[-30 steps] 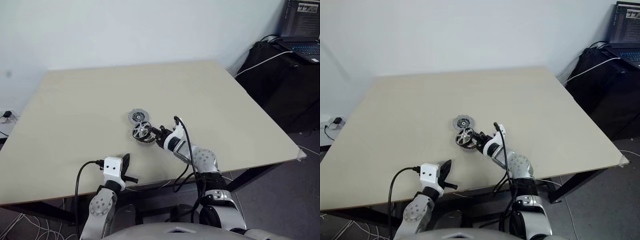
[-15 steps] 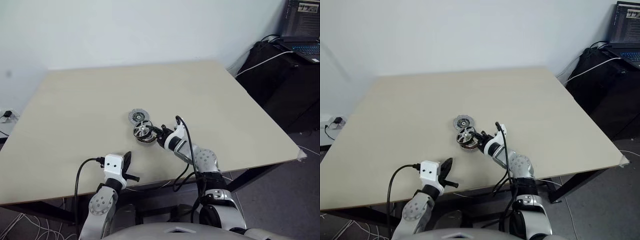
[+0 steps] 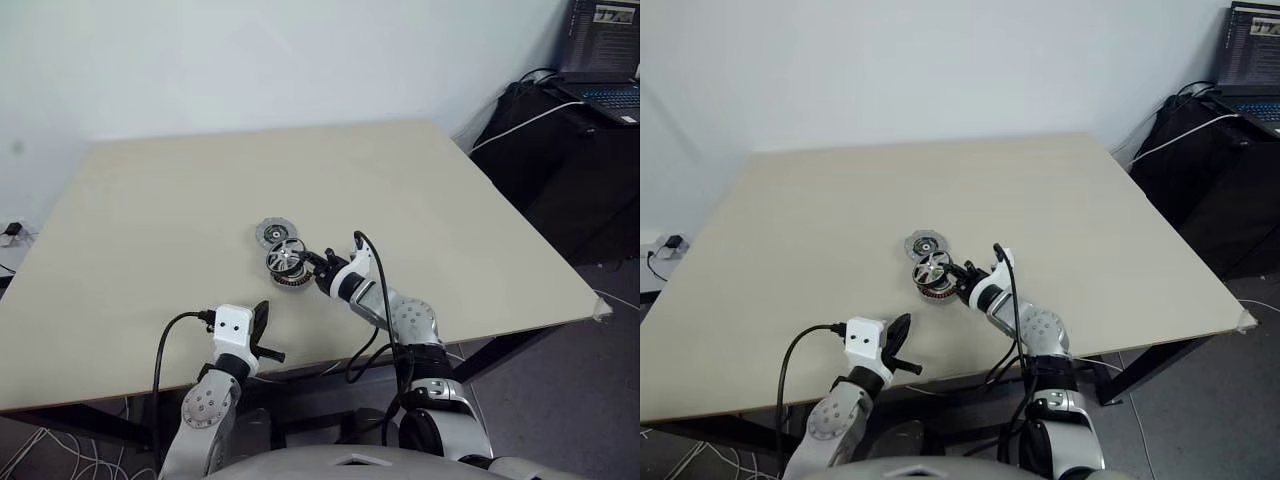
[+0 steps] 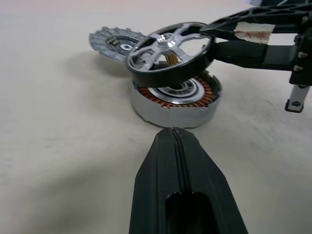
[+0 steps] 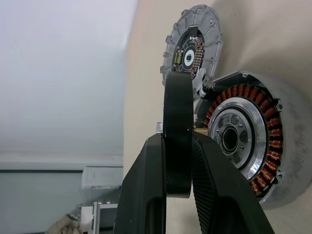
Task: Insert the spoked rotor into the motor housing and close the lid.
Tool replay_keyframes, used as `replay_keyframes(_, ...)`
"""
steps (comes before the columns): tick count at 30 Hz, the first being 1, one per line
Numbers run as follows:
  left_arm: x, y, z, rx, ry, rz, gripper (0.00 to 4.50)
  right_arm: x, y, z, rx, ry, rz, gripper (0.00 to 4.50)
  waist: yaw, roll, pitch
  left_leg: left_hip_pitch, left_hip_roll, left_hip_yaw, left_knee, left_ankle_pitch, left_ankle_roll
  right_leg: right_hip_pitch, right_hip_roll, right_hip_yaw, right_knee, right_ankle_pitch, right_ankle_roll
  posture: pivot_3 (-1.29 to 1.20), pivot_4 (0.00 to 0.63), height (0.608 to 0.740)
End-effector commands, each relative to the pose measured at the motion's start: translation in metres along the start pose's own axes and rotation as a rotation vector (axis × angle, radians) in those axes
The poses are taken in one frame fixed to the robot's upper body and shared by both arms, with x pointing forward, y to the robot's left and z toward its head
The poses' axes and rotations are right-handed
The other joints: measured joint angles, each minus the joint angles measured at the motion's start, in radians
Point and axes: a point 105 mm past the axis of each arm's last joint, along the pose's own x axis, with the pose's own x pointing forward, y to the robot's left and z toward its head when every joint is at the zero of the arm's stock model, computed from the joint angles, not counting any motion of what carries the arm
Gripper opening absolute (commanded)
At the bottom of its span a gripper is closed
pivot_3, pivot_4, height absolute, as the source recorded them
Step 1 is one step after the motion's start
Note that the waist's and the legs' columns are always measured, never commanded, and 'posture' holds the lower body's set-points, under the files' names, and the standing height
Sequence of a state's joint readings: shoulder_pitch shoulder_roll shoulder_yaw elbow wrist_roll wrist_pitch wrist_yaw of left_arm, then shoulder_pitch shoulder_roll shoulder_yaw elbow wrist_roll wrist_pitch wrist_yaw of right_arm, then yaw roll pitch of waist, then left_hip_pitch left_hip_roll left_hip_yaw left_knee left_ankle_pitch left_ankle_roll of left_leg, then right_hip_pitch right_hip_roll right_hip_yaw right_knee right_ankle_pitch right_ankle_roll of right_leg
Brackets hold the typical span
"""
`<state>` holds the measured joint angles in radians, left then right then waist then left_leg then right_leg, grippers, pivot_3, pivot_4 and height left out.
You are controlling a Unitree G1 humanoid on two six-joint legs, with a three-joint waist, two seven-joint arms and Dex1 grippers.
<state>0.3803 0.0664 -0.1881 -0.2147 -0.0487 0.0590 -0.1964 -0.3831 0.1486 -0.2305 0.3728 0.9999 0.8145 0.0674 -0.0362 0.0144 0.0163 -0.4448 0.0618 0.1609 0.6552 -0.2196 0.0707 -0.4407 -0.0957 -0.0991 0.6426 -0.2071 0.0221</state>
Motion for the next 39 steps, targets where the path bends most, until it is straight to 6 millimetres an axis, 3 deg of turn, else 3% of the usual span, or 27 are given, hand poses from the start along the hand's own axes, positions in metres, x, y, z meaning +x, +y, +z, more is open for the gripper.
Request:
replay_keyframes(1,0.0,0.0,0.017,0.014,-0.058,-0.002,0.0,0.004,0.021,0.001,0.005,-0.02,0.082,0.41,0.0,0.0,0.0,0.0,0.0,0.0,0.0,0.0,0.0,0.0,0.0,0.0,0.0,0.0,0.0,0.0,0.0,0.74)
replay_keyframes(9,0.0,0.002,0.01,0.012,-0.05,0.001,0.0,0.004,0.016,0.0,0.002,-0.018,0.058,0.41,0.0,0.0,0.0,0.0,0.0,0.0,0.0,0.0,0.0,0.0,0.0,0.0,0.0,0.0,0.0,0.0,0.0,0.74)
replay_keyframes(18,0.002,0.006,0.006,0.009,-0.044,0.004,0.0,0.001,0.015,0.004,-0.003,-0.034,0.055,3.33,0.0,0.0,0.0,0.0,0.0,0.0,0.0,0.0,0.0,-0.001,-0.001,0.0,0.0,0.0,0.0,0.0,0.0,0.74)
replay_keyframes(26,0.0,0.005,0.004,0.005,-0.045,0.001,0.0,-0.012,0.022,0.02,-0.06,-0.111,0.064,3.33,0.0,0.0,0.001,-0.001,0.0,0.0,-0.001,0.0,0.0,-0.001,-0.001,0.0,0.0,0.0,0.0,0.0,0.0,0.74)
replay_keyframes(32,0.0,-0.002,0.01,0.004,-0.056,-0.006,0.0,-0.024,0.034,0.033,-0.222,-0.189,0.047,3.33,0.0,0.0,0.001,-0.001,0.0,0.0,-0.001,0.0,0.0,-0.001,-0.001,0.0,-0.001,0.0,0.0,0.0,0.0,0.74)
replay_keyframes(35,0.002,-0.005,0.016,0.006,-0.065,-0.01,0.0,-0.026,0.043,0.033,-0.487,-0.208,0.014,3.33,0.0,0.0,0.001,-0.001,0.0,0.0,-0.001,0.0,0.0,-0.001,-0.001,0.0,-0.001,0.0,0.0,0.0,0.0,0.74)
replay_keyframes(36,0.002,-0.005,0.018,0.008,-0.068,-0.011,0.0,-0.023,0.043,0.03,-0.674,-0.197,-0.03,3.33,-0.002,0.0,0.001,-0.001,0.0,0.0,-0.001,0.0,0.0,-0.002,-0.001,0.0,-0.001,0.0,0.0,0.0,0.0,0.74)
replay_keyframes(39,0.004,-0.006,0.023,0.014,-0.076,-0.015,0.0,-0.013,0.037,0.011,-1.037,-0.122,-0.084,2.44,-0.003,0.0,0.002,-0.001,0.0,0.001,-0.002,0.0,0.0,-0.002,-0.002,0.001,-0.001,0.0,0.0,0.0,0.0,0.74)
